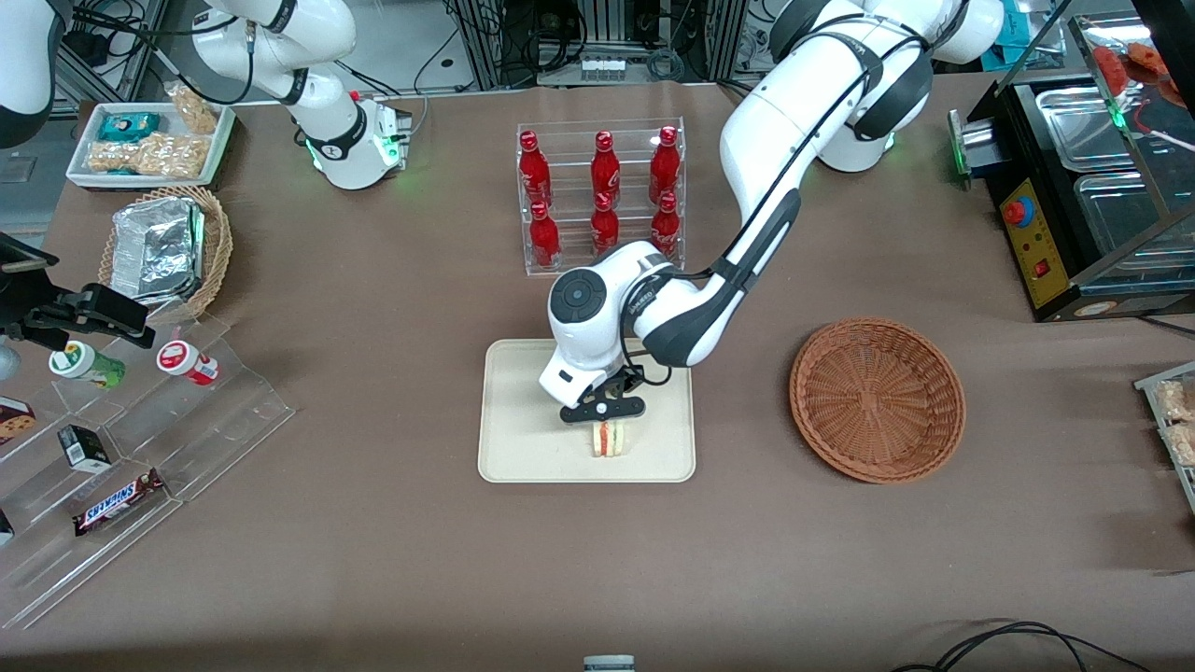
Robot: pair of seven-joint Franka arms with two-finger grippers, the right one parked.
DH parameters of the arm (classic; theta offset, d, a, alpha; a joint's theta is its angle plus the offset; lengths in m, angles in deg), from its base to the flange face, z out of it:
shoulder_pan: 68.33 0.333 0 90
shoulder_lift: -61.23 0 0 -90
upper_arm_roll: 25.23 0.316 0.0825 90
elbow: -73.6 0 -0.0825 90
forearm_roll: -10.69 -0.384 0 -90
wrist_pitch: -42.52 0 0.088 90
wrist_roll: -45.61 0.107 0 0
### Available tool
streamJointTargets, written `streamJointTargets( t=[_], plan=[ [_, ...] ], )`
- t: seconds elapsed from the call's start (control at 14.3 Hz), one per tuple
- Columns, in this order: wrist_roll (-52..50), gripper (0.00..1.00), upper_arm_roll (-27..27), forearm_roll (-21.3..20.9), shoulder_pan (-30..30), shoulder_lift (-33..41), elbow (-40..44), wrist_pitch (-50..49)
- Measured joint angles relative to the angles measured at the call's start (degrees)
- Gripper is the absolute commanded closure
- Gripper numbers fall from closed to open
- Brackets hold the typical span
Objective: Place sandwich from basket to tray
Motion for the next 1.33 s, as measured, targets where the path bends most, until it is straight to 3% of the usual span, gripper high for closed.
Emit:
streamJointTargets(
  t=[0.07,0.14,0.21,0.28,0.56,0.77,1.12,1.33],
  plan=[
    [-1.15,0.41,0.00,0.00,-0.02,0.00,0.24,0.17],
    [-2.37,0.33,0.00,0.00,-0.02,0.00,0.54,0.29],
    [-3.16,0.12,0.00,-0.01,-0.03,0.01,0.84,0.29],
    [-3.75,0.00,0.00,-0.01,-0.03,0.01,1.14,0.29],
    [-5.73,0.00,0.19,-0.10,0.14,1.33,2.86,-3.53],
    [-5.53,0.00,0.49,0.13,2.60,7.14,4.17,-12.00],
    [7.36,0.00,0.77,7.16,13.85,18.82,3.44,-28.52],
    [17.60,0.00,0.93,9.94,23.03,26.62,-2.04,-33.68]
  ],
)
